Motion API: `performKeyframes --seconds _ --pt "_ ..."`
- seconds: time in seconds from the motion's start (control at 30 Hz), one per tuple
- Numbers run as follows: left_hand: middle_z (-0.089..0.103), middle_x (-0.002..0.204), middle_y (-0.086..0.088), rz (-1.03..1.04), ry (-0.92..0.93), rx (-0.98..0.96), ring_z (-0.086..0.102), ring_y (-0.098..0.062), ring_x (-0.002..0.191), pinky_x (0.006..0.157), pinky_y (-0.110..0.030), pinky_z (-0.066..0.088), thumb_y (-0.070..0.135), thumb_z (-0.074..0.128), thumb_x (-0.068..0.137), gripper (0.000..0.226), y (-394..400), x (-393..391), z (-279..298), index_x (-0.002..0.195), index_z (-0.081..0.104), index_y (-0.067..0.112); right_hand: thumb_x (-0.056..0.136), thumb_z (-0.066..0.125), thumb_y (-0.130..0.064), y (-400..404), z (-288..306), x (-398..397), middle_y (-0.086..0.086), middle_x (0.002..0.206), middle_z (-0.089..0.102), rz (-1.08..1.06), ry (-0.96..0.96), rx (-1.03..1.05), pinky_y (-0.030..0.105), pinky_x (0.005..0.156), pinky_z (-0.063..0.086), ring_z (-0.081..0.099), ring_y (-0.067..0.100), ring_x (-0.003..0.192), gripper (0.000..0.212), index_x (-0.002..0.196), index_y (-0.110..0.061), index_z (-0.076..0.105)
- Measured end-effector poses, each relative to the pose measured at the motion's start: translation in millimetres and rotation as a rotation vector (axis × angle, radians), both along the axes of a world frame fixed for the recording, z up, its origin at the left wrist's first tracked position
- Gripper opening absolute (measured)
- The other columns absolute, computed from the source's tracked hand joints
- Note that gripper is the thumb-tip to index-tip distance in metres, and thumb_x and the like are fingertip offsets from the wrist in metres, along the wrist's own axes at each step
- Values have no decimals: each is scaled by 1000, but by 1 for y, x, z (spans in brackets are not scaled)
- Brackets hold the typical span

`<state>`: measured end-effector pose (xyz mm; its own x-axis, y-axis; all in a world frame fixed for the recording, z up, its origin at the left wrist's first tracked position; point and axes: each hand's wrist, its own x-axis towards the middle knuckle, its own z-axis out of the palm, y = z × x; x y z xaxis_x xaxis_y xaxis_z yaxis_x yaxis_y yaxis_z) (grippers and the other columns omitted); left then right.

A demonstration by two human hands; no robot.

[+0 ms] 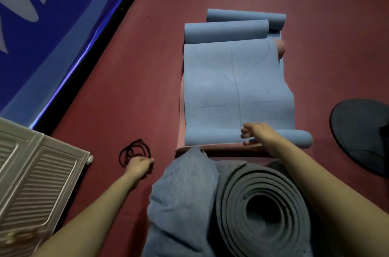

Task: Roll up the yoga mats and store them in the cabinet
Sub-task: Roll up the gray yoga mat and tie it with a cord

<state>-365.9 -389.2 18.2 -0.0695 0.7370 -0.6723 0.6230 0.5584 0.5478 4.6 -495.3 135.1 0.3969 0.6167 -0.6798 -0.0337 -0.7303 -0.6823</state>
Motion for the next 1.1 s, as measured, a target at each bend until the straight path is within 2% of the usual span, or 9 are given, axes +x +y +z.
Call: performKeyframes --seconds 0.03,0.1,0.17,0.3,0.47,0.7,0.8,0.93,1.1 --pt "69 63 -5 -44 86 -28 58 -19 53 52 -22 39 19 68 96 25 4 -13 -19 75 75 8 103 55 -28 10 -15 1 13 94 65 89 -48 -52 25 61 51 59 22 73 25 91 -7 62" --pt "73 67 -7 -125 228 -78 67 -25 63 57 -26 46 28 70 94 27 16 -33 -51 78 77 8 99 60 -29 31 -41 1 18 96 69 284 -185 -143 40 79 58 65 31 82 31 89 0 66" --pt "78 88 -10 -211 350 -130 73 -31 89 72 -31 52 37 70 92 29 31 -45 -81 85 77 10 98 61 -31 52 -55 -2 22 102 72 421 -285 -188 46 91 55 67 39 97 38 100 5 69" --pt "73 116 -14 -309 459 -138 66 -33 113 86 -31 48 33 64 94 26 58 -37 -115 104 73 10 99 59 -35 85 -75 -10 14 106 72 575 -355 -208 37 88 51 65 33 103 32 101 -5 70" --pt "66 130 -21 -261 501 -217 63 -37 119 94 -36 50 31 63 93 42 89 -31 -172 125 63 5 98 60 -43 109 -79 -24 4 105 71 722 -361 -192 32 81 45 61 22 98 26 101 -18 69" --pt "45 151 -25 -180 495 -157 55 -44 130 107 -45 43 17 62 97 66 109 -22 -245 153 32 0 95 61 -48 128 -69 -45 -7 89 73 712 -265 -97 28 84 52 64 5 85 26 95 -23 69" --pt "37 151 -23 -178 553 -169 58 -46 122 101 -47 47 19 67 94 63 109 -21 -263 146 38 0 94 62 -51 131 -71 -50 -7 89 72 720 -237 -84 27 81 53 65 5 82 29 94 -23 69" --pt "67 118 -21 -163 593 -92 66 -41 109 86 -43 53 25 68 95 31 112 -22 -260 117 57 6 94 62 -51 133 -73 -51 -8 86 72 724 -230 -80 25 76 52 63 2 77 28 91 -24 68" --pt "73 101 -13 -298 616 98 69 -36 97 80 -39 54 42 66 98 26 130 -33 -222 100 65 17 96 61 -47 139 -77 -47 -8 85 72 720 -293 -89 22 77 50 64 2 80 24 93 -25 69"
